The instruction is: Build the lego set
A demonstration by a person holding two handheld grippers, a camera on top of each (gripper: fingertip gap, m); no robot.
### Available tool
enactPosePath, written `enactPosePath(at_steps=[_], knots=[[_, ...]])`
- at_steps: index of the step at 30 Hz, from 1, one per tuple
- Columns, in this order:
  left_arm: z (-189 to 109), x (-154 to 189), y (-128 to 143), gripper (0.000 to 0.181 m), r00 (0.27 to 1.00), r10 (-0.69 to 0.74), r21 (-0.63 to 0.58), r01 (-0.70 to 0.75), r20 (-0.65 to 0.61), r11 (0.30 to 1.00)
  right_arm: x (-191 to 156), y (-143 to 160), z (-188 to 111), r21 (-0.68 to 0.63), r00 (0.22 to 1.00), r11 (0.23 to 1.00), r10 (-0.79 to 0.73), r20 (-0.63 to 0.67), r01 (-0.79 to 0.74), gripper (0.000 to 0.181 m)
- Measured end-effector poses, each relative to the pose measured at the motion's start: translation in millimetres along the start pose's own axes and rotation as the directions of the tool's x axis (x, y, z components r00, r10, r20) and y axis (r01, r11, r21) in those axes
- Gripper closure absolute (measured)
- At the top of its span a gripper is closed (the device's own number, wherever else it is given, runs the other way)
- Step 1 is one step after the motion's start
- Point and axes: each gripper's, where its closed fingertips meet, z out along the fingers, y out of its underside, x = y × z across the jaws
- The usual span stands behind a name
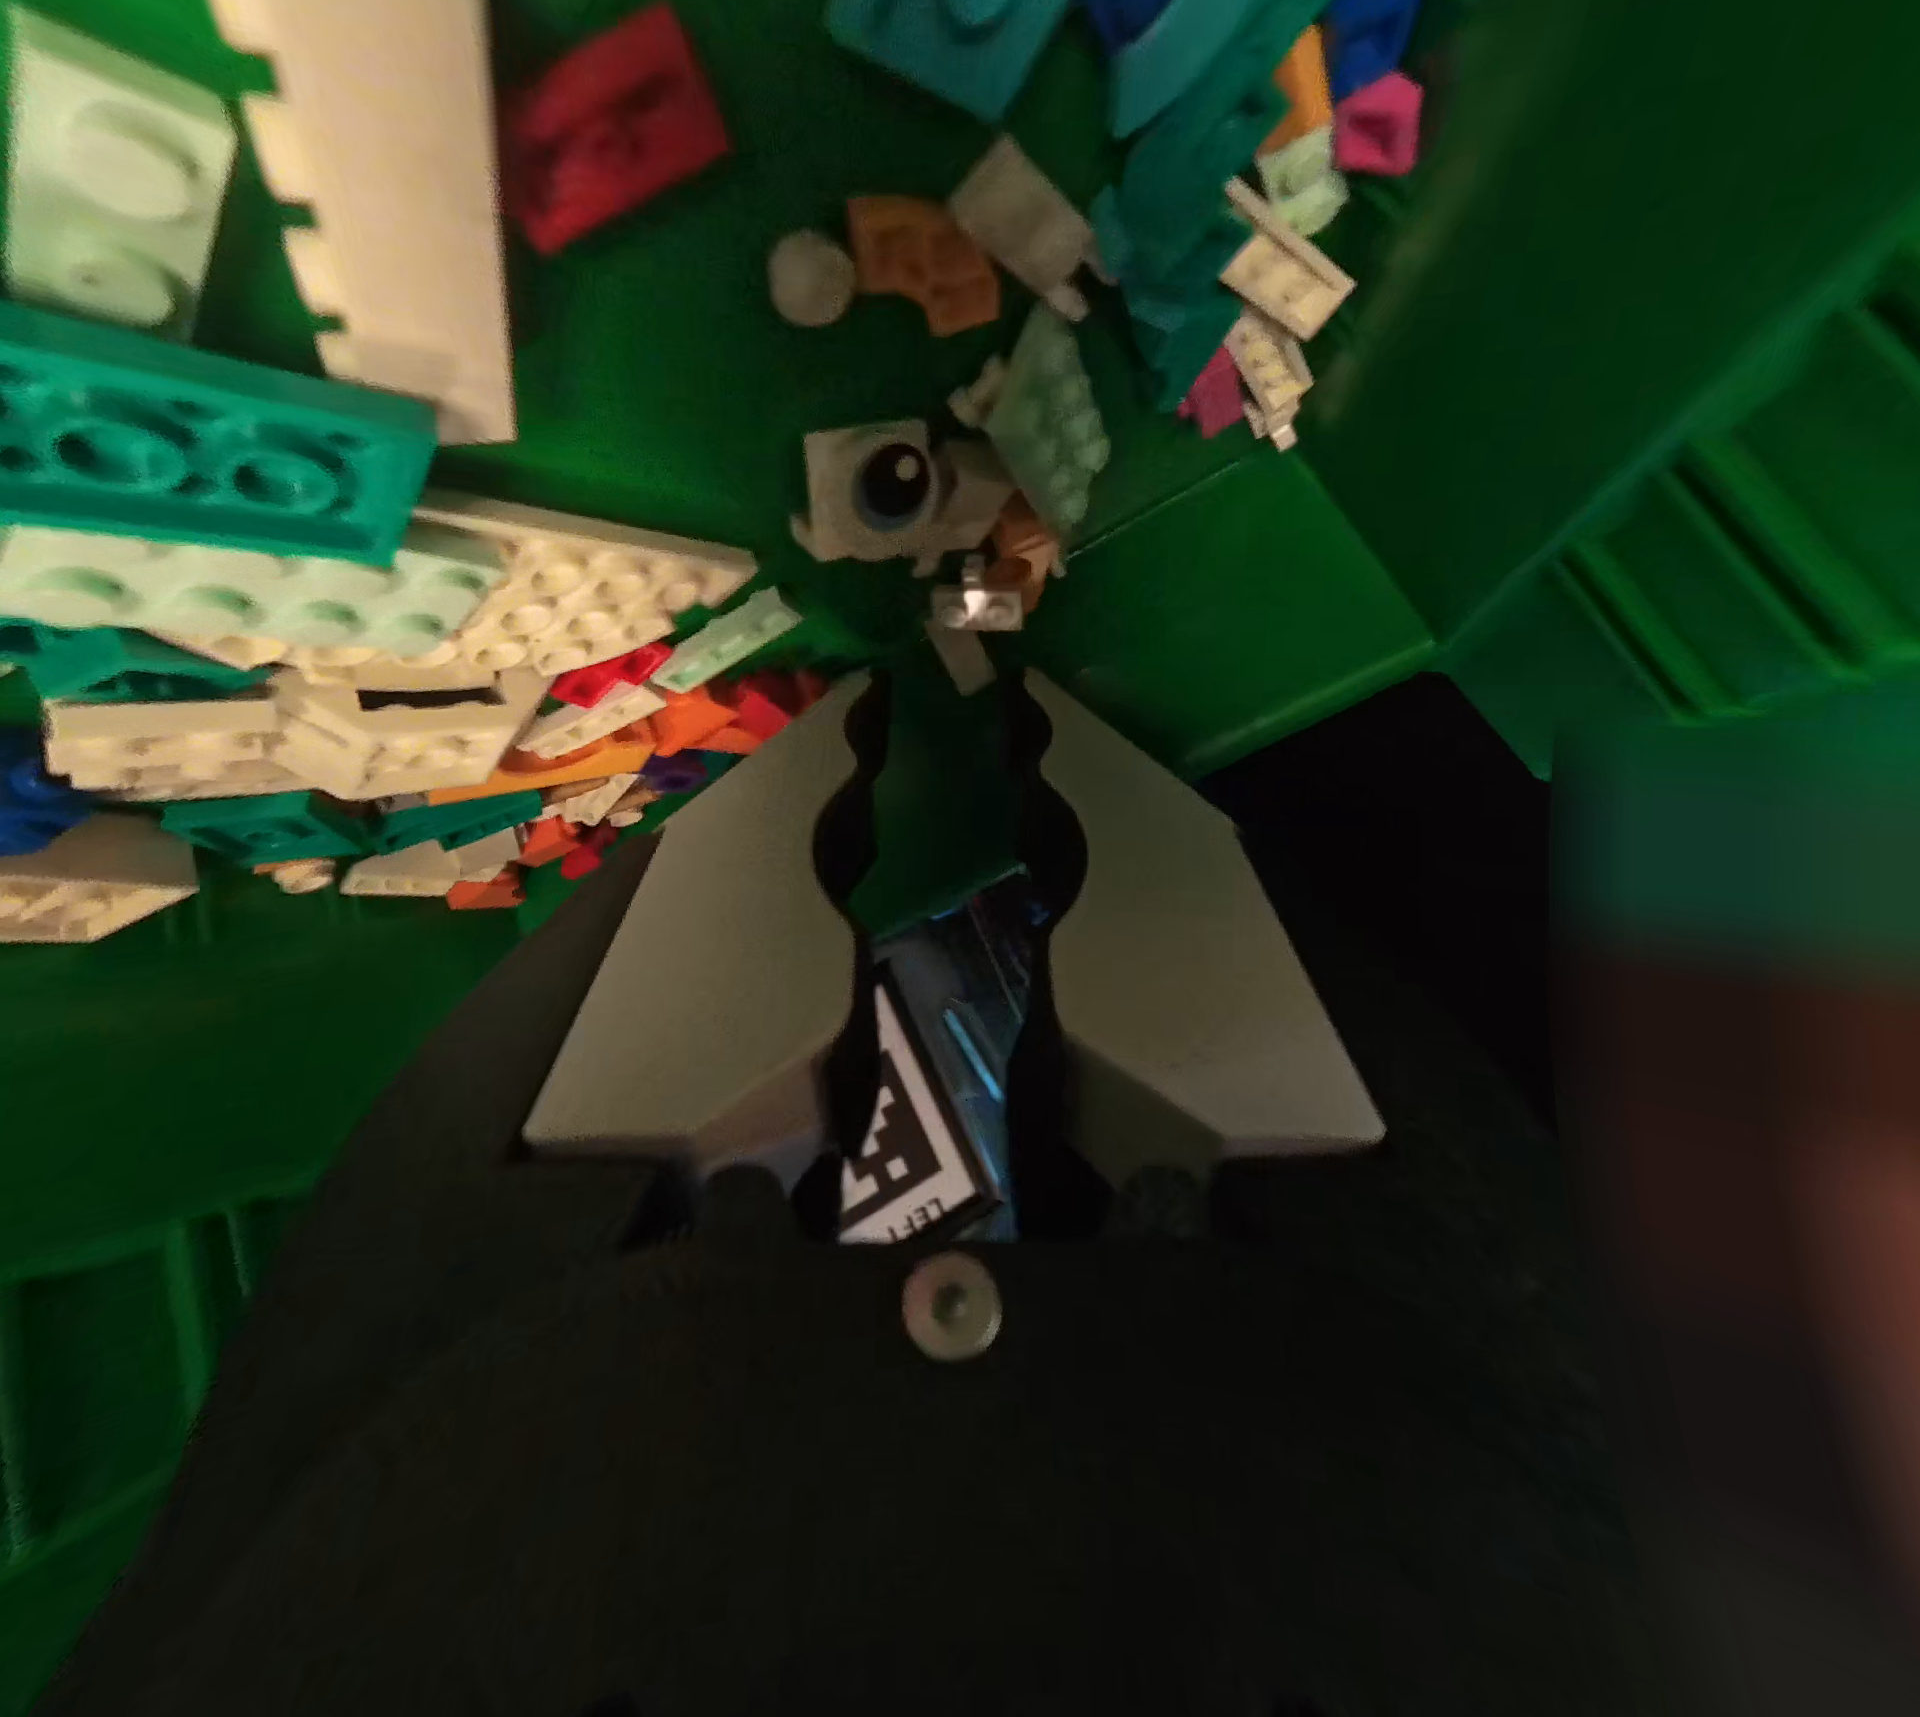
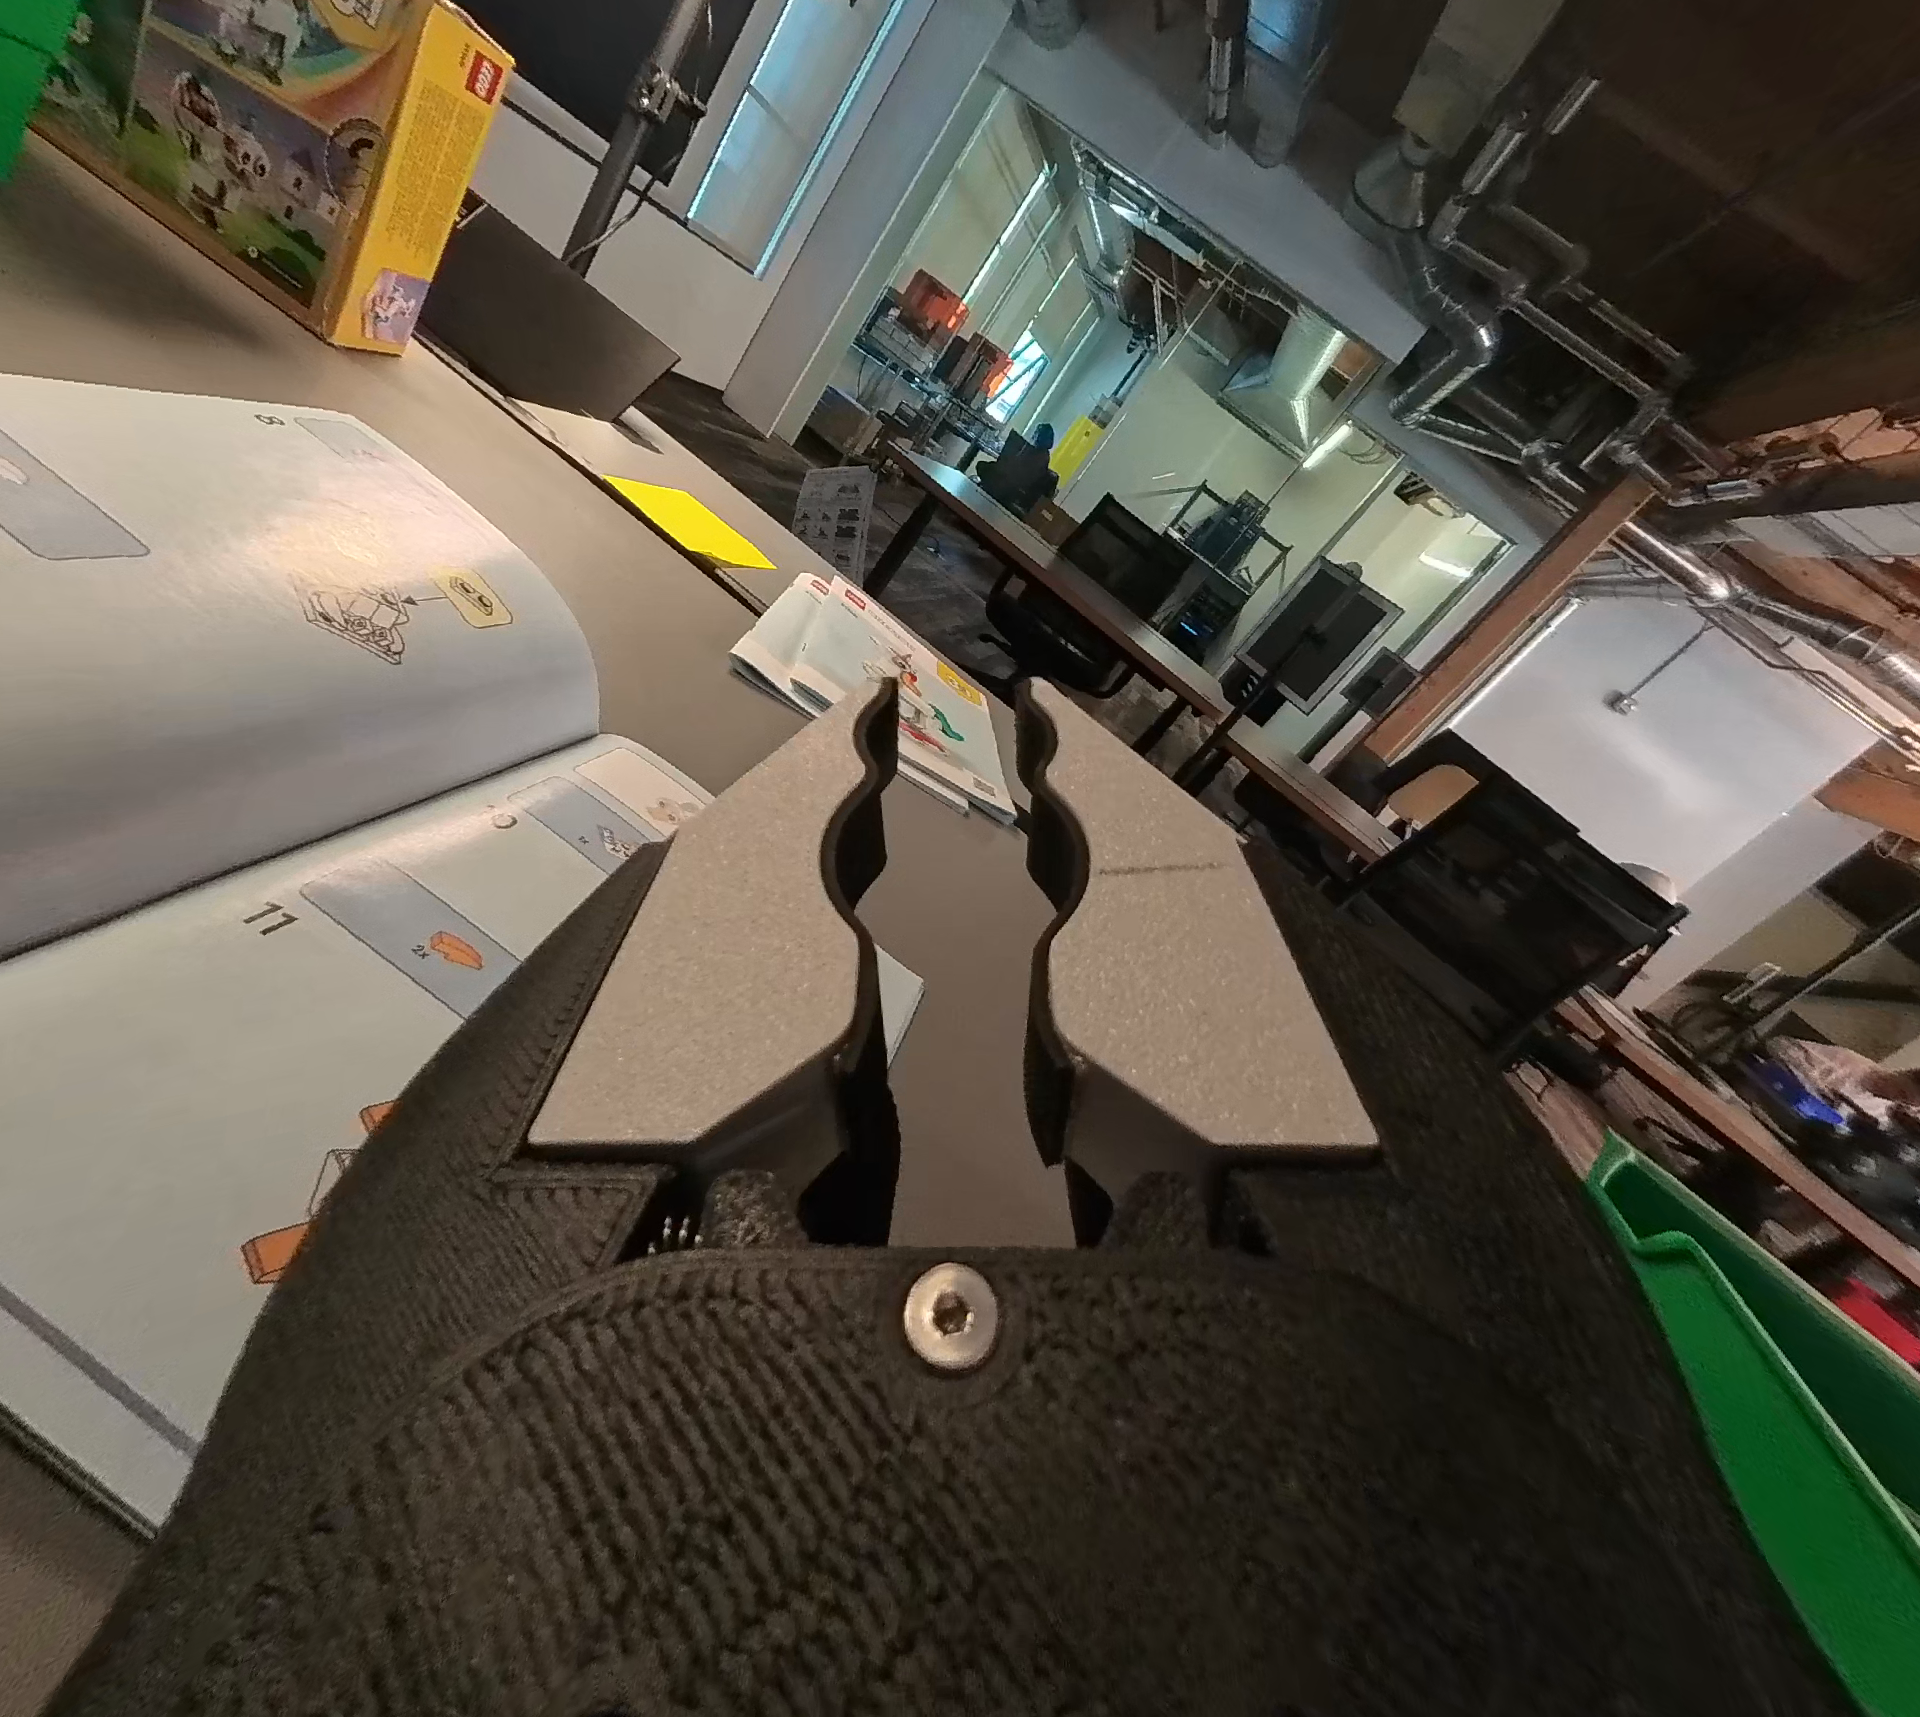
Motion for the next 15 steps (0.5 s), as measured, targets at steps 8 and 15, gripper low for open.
enactPosePath(at_steps=[8,15], knots=[[7.2,0.6,-3.7,0.174,0.997,-0.029,-0.016,0.028,-0.074,0.999,-1.3,-1.4,-0.4,0.011,1.0,1.0,0.007,0.012,-0.007,0.161],[-3.2,3.5,-1.6,0.174,0.999,0.048,0.042,-0.047,-0.021,0.998,-2.1,-2.8,-0.8,0.018,1.0,1.0,0.011,0.018,-0.011,0.161]])
